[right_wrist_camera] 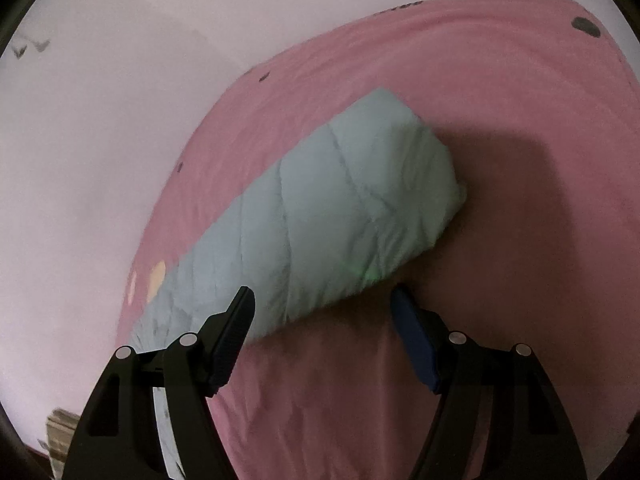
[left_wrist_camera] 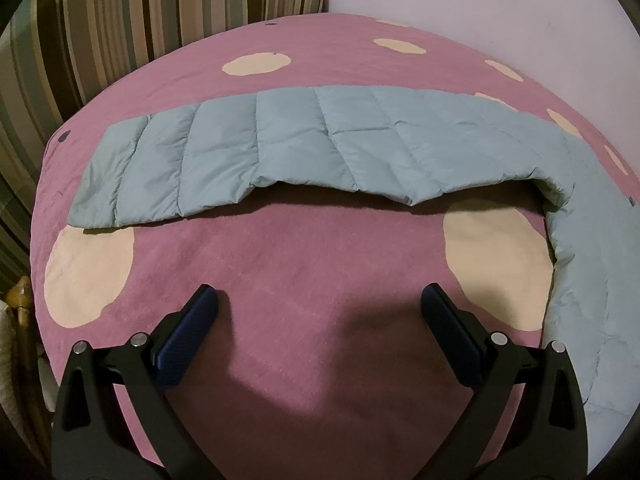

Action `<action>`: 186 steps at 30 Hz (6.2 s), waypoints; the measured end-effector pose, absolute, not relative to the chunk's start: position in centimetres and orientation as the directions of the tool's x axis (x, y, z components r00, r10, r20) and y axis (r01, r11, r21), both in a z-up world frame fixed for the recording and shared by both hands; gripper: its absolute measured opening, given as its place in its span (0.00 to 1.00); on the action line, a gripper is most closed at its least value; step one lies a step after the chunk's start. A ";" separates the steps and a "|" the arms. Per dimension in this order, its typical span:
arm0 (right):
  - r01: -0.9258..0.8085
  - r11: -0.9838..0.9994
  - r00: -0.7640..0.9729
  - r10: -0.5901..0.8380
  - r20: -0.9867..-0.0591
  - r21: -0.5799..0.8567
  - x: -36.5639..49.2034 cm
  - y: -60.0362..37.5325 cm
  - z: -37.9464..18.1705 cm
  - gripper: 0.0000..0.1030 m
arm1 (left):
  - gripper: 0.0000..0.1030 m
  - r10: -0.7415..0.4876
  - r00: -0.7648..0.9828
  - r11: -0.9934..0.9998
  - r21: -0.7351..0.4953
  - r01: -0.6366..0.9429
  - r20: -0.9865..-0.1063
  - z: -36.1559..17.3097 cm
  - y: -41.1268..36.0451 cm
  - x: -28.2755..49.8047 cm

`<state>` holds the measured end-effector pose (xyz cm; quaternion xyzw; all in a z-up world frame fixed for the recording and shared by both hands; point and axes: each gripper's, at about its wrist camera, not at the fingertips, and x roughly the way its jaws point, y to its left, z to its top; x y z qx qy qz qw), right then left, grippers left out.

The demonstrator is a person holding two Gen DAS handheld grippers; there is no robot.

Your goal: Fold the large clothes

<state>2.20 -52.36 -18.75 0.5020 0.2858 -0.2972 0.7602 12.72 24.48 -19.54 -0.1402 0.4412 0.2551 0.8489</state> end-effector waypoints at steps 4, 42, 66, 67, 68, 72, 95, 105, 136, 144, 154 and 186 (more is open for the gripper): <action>0.715 0.236 0.698 -0.185 -0.692 0.658 1.4 -54.4 -19.4 0.68 | 0.98 0.316 0.477 0.830 -0.003 -0.557 -0.820 -19.6 24.5 12.7; 0.159 0.931 0.765 0.094 -0.637 0.328 27.3 -20.5 -6.6 0.04 | 0.98 0.317 0.469 0.833 0.006 -0.553 -0.825 -20.6 24.7 12.8; -0.138 0.964 0.501 0.265 -0.824 0.226 30.3 -3.0 -15.3 0.33 | 0.98 0.320 0.465 0.833 0.011 -0.553 -0.825 -20.6 24.7 12.8; -0.156 0.958 0.496 0.288 -0.819 0.242 30.2 -2.6 -15.4 0.47 | 0.98 0.320 0.465 0.833 0.011 -0.553 -0.825 -20.6 24.7 12.8; -0.178 0.949 0.487 0.316 -0.814 0.262 30.1 -2.2 -15.5 0.52 | 0.98 0.320 0.465 0.833 0.011 -0.553 -0.825 -20.6 24.7 12.8; -0.280 0.906 0.467 0.416 -0.780 0.316 28.2 -1.4 -13.6 0.56 | 0.98 0.321 0.464 0.833 0.013 -0.553 -0.825 -20.7 24.7 12.7; 0.288 0.884 0.527 0.175 -0.832 0.368 34.6 -32.1 -18.7 0.16 | 0.98 0.327 0.459 0.835 0.026 -0.549 -0.826 -20.7 24.8 12.8; 0.259 0.900 0.578 0.147 -0.802 0.351 31.2 -31.6 -16.1 0.17 | 0.98 0.326 0.460 0.835 0.024 -0.549 -0.826 -20.7 24.8 12.8; 0.501 0.864 0.441 -0.300 -0.846 -0.045 25.0 -36.2 -20.4 0.79 | 0.98 0.330 0.455 0.835 0.031 -0.549 -0.827 -20.7 24.7 12.8; 0.517 0.855 0.439 -0.311 -0.843 -0.046 24.9 -36.7 -20.9 0.85 | 0.98 0.327 0.458 0.835 0.025 -0.549 -0.827 -20.7 24.8 12.7; 0.522 0.852 0.441 -0.313 -0.841 -0.044 24.9 -36.6 -20.9 0.86 | 0.98 0.210 0.559 0.843 -0.141 -0.519 -0.802 -19.2 26.4 10.2; 0.516 0.855 0.443 -0.313 -0.840 -0.047 24.8 -36.9 -21.0 0.87 | 0.43 0.029 0.751 0.582 -0.599 -0.549 -0.660 -18.7 47.4 6.2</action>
